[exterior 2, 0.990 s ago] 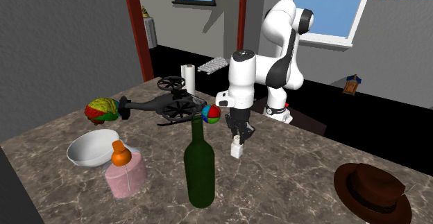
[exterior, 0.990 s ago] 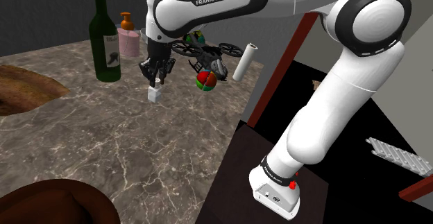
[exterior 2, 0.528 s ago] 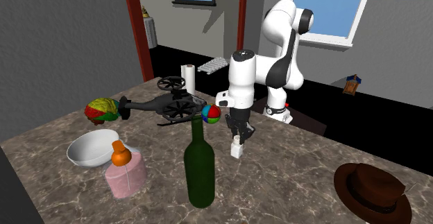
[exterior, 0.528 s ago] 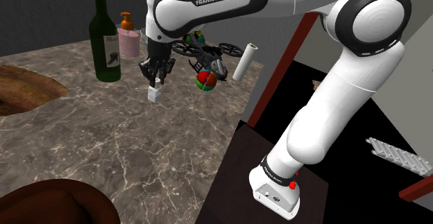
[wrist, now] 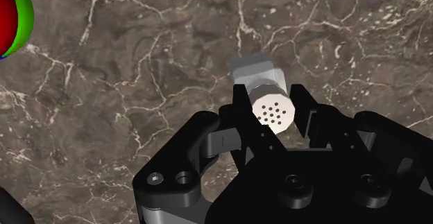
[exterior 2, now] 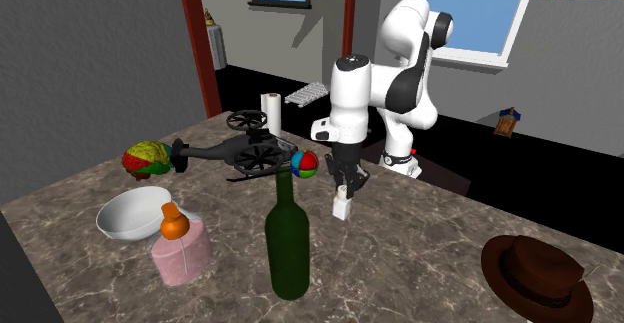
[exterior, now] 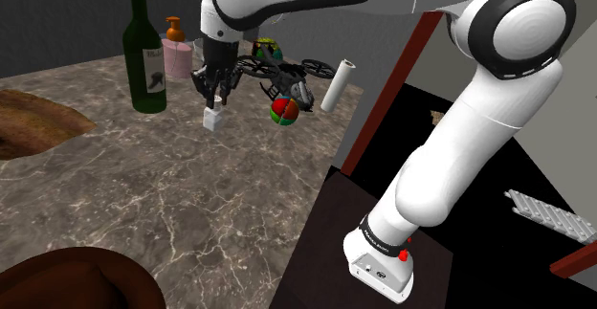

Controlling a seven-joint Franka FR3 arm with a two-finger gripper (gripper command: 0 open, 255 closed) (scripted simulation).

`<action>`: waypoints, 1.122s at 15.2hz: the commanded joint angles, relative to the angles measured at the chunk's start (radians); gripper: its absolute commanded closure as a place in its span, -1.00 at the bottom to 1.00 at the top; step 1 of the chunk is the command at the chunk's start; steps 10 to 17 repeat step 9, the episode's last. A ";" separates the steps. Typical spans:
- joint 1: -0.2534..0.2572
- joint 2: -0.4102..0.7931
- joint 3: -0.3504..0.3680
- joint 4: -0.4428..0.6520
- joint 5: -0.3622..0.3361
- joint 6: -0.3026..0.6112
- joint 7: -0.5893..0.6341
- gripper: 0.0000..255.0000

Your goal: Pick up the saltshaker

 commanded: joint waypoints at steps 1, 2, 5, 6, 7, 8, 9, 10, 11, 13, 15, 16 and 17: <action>-0.001 -0.009 -0.001 0.016 0.002 -0.025 -0.003 1.00; -0.001 -0.012 -0.001 0.027 0.003 -0.038 -0.003 1.00; -0.002 -0.019 -0.002 0.060 0.004 -0.078 -0.004 1.00; -0.002 -0.020 -0.002 0.071 0.005 -0.091 -0.004 1.00; -0.002 -0.022 -0.002 0.083 0.005 -0.104 -0.004 1.00; -0.002 -0.022 -0.002 0.084 0.005 -0.106 -0.004 1.00; -0.002 -0.022 -0.002 0.084 0.005 -0.106 -0.004 1.00; -0.002 -0.022 -0.002 0.084 0.005 -0.106 -0.004 1.00; -0.002 -0.022 -0.002 0.084 0.005 -0.106 -0.004 1.00; -0.002 -0.022 -0.002 0.084 0.005 -0.106 -0.004 1.00; -0.002 -0.022 -0.002 0.084 0.005 -0.106 -0.004 1.00; -0.002 -0.022 -0.002 0.084 0.005 -0.106 -0.004 1.00; -0.002 -0.022 -0.002 0.084 0.005 -0.106 -0.004 1.00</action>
